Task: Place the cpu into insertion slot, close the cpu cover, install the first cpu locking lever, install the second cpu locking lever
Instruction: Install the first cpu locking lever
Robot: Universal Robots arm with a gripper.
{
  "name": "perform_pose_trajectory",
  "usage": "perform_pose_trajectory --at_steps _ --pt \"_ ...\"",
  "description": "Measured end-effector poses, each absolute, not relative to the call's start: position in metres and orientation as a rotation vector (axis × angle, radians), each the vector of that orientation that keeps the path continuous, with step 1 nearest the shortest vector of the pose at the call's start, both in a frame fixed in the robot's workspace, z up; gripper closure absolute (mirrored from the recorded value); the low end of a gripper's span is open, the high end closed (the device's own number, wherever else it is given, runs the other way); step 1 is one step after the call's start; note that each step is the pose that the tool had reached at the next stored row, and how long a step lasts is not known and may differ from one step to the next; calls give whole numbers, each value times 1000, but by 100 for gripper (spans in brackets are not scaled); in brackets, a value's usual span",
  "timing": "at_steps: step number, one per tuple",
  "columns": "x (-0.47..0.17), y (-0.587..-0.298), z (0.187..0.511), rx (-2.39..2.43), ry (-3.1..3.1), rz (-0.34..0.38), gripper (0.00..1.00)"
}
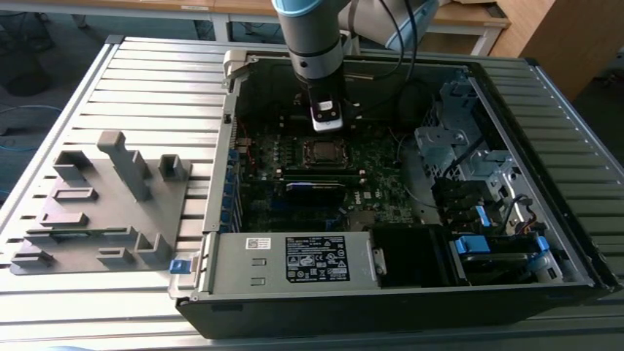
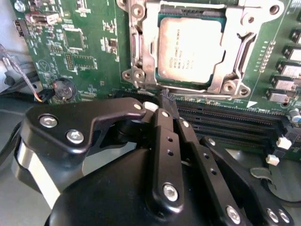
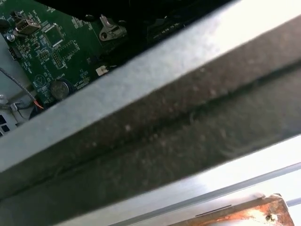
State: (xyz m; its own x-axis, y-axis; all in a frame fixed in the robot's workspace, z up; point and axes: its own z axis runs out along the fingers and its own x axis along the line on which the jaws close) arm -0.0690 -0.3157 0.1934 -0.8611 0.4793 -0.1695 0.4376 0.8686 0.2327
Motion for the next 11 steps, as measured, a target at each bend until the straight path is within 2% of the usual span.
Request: perform_pose_trajectory --at_steps 11 --pt "-69 -316 189 698 2818 255 89"
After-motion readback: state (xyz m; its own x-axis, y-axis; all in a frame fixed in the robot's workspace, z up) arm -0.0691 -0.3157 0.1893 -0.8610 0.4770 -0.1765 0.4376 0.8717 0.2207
